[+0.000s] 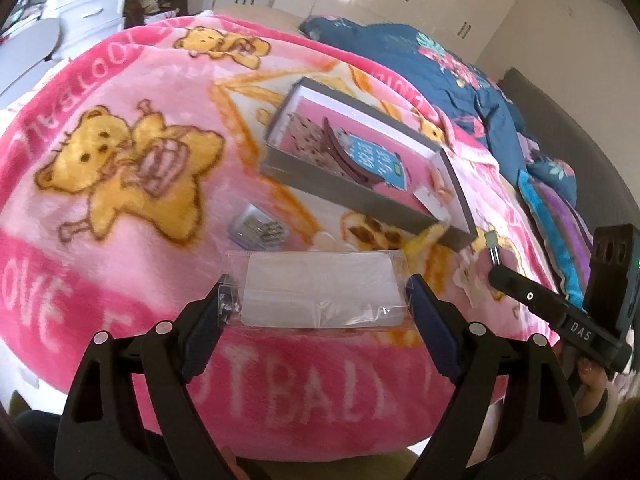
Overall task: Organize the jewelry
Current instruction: 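Carry the packet with the left tool while the right tool carries the pompom over the box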
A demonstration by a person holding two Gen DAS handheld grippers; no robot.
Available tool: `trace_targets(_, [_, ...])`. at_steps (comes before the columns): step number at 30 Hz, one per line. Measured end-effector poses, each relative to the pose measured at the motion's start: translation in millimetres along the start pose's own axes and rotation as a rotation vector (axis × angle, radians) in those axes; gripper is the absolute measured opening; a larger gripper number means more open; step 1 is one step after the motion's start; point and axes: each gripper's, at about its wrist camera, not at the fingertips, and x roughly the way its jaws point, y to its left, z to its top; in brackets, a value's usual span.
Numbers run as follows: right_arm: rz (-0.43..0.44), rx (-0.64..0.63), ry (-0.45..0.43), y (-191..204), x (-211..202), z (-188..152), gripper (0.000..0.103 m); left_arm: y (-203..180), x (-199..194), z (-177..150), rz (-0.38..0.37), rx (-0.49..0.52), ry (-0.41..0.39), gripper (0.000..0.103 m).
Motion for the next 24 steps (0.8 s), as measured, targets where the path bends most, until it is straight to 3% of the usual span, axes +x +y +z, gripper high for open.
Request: trace_targets(24, [-0.037,0.006,-0.07,-14,7,33,0.027,22,-1,33,0.034,-0.043,-0.06,0.079])
